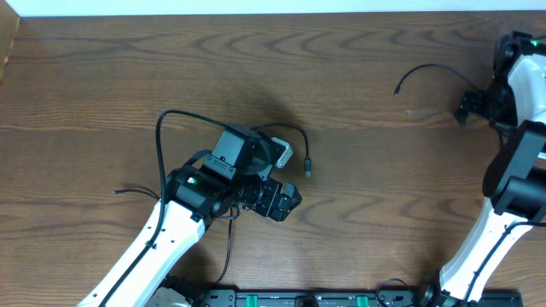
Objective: Untangle cables
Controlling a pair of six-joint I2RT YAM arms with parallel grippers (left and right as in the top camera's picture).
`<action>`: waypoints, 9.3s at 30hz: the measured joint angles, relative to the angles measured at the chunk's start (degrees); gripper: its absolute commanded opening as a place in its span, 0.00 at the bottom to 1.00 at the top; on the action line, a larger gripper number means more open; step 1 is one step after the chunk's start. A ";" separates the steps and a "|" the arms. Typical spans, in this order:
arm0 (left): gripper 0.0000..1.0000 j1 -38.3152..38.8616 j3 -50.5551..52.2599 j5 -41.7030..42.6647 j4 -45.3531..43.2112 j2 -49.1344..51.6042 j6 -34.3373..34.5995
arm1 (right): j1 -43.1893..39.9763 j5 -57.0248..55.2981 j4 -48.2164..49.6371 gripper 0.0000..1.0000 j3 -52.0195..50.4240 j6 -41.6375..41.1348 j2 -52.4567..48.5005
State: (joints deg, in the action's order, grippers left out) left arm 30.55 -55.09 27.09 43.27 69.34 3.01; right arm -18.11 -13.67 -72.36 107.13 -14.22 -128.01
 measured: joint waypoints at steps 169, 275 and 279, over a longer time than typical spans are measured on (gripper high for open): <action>0.91 0.00 0.00 0.02 2.99 0.00 0.24 | -26.36 11.69 2.93 0.79 15.65 -3.65 11.19; 0.90 -33.09 -10.97 -52.96 28.39 -27.93 28.06 | 82.84 30.29 20.74 0.99 -23.10 72.89 10.62; 0.90 -33.11 -10.97 -52.94 28.39 -27.93 28.04 | 82.84 30.23 23.39 0.99 -23.10 73.20 10.62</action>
State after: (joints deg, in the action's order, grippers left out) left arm -2.57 -66.06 -25.85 71.66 41.41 31.05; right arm 64.73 16.56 -48.97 84.03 58.98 -117.38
